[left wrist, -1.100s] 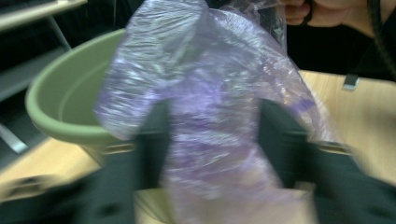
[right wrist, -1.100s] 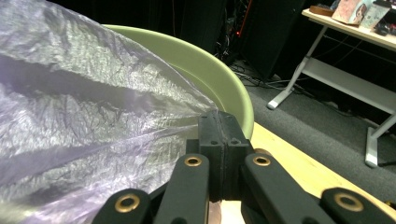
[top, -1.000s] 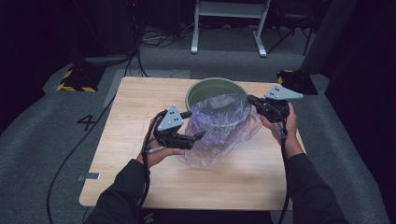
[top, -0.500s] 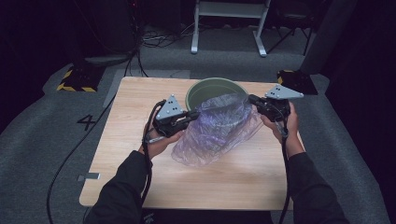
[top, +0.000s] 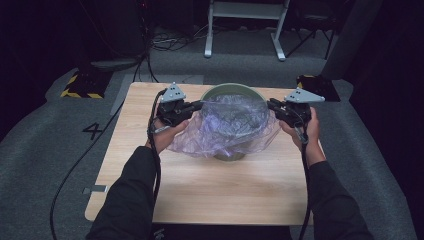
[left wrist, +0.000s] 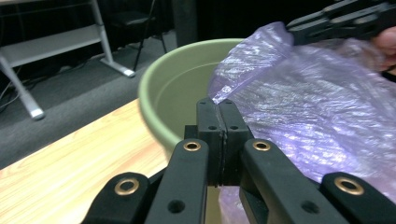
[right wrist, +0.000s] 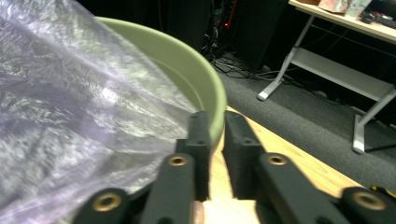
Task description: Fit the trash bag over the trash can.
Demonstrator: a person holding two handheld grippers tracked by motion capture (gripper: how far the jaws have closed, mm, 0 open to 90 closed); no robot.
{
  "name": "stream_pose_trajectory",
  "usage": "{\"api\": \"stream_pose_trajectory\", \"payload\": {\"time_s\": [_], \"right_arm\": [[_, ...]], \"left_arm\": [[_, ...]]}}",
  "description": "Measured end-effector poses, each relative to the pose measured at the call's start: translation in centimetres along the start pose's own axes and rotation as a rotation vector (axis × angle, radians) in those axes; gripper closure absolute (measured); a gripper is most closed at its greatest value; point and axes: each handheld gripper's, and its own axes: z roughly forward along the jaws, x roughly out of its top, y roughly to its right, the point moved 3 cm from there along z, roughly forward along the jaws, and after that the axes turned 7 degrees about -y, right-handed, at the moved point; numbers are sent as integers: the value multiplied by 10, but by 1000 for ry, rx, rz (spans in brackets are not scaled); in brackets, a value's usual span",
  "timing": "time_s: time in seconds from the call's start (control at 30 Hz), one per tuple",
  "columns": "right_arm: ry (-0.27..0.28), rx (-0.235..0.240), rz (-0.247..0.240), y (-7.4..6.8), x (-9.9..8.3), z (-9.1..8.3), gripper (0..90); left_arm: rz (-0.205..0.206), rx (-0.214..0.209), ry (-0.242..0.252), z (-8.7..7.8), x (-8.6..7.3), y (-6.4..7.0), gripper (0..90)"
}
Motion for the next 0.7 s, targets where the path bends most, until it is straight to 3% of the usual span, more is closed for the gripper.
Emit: {"api": "stream_pose_trajectory", "payload": {"time_s": [0.17, 0.3, 0.4, 0.53, 0.7], "right_arm": [[21, 32, 18, 4, 0, -9, 504], [69, 78, 31, 6, 0, -23, 379], [113, 114, 5, 3, -2, -39, 316], [150, 185, -58, -6, -5, -61, 269], [183, 288, -195, -30, -16, -83, 230]], "left_arm": [[-19, 20, -13, 1, -3, -10, 896], [-29, 28, -16, 1, -5, -12, 896], [-29, 30, -18, 1, -5, -13, 896], [-31, 35, -25, 3, -6, -14, 897], [-38, 39, -30, 6, -6, -15, 897]]}}
